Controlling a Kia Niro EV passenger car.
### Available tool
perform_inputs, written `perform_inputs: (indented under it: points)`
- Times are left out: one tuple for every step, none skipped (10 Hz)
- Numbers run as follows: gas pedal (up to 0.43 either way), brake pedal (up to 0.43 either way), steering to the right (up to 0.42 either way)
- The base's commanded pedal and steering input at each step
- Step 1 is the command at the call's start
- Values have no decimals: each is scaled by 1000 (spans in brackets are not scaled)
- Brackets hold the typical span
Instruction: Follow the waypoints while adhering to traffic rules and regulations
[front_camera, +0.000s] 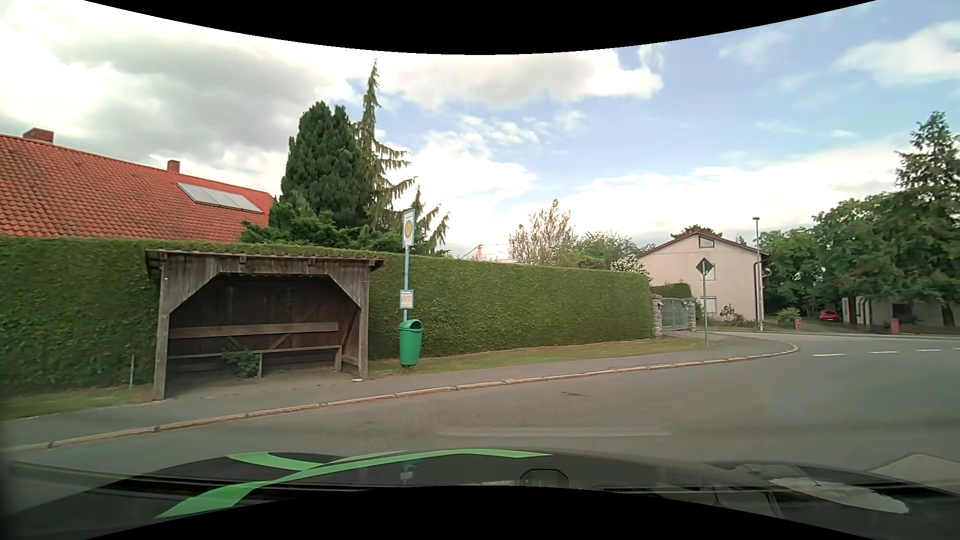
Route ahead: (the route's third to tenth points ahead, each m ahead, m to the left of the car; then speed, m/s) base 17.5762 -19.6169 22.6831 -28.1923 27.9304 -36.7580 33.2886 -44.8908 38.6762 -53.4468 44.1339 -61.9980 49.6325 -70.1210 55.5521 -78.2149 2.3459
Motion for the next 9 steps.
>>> perform_inputs:
  points:
    - [138, 0, 412]
    - [138, 0, 418]
    - [150, 0, 429]
    - [150, 0, 447]
    - [150, 0, 465]
    - [150, 0, 486]
    - [150, 0, 509]
    - [150, 0, 526]
    - [150, 0, 536]
